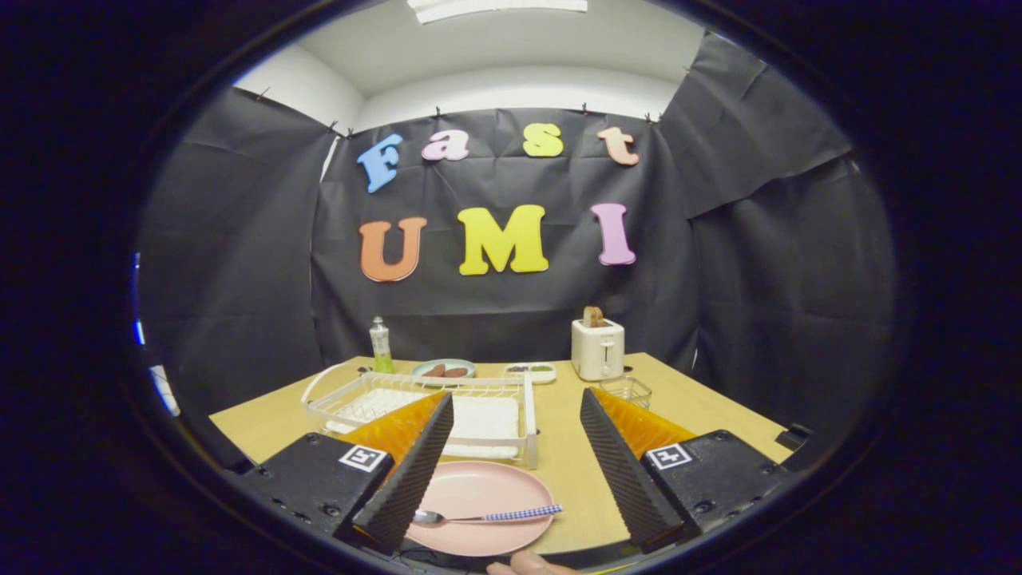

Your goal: Take the plate from the dish rack, then take the spoon from the basket and place it into the plate.

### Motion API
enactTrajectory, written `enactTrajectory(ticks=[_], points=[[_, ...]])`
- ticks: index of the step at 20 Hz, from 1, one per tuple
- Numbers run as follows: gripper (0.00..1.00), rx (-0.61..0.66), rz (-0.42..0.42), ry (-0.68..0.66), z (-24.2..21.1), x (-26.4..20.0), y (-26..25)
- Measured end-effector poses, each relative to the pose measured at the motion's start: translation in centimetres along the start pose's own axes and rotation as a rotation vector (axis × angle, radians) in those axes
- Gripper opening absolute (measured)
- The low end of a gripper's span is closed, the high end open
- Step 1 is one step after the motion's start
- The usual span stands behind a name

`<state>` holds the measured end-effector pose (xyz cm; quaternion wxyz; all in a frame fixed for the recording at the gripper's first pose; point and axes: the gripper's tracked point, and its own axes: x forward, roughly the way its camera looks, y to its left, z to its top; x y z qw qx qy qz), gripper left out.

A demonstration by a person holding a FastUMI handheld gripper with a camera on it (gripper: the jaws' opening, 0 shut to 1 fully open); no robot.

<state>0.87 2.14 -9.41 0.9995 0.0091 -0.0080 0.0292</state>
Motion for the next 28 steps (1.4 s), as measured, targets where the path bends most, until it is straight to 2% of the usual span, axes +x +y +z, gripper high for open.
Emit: enactTrajectory(ticks=[13,28], points=[[1.00,0.047,-0.019,-0.038,3.2,-4.1,-2.7],[1.00,0.017,-0.021,-0.049,3.4,-4.7,-2.4]])
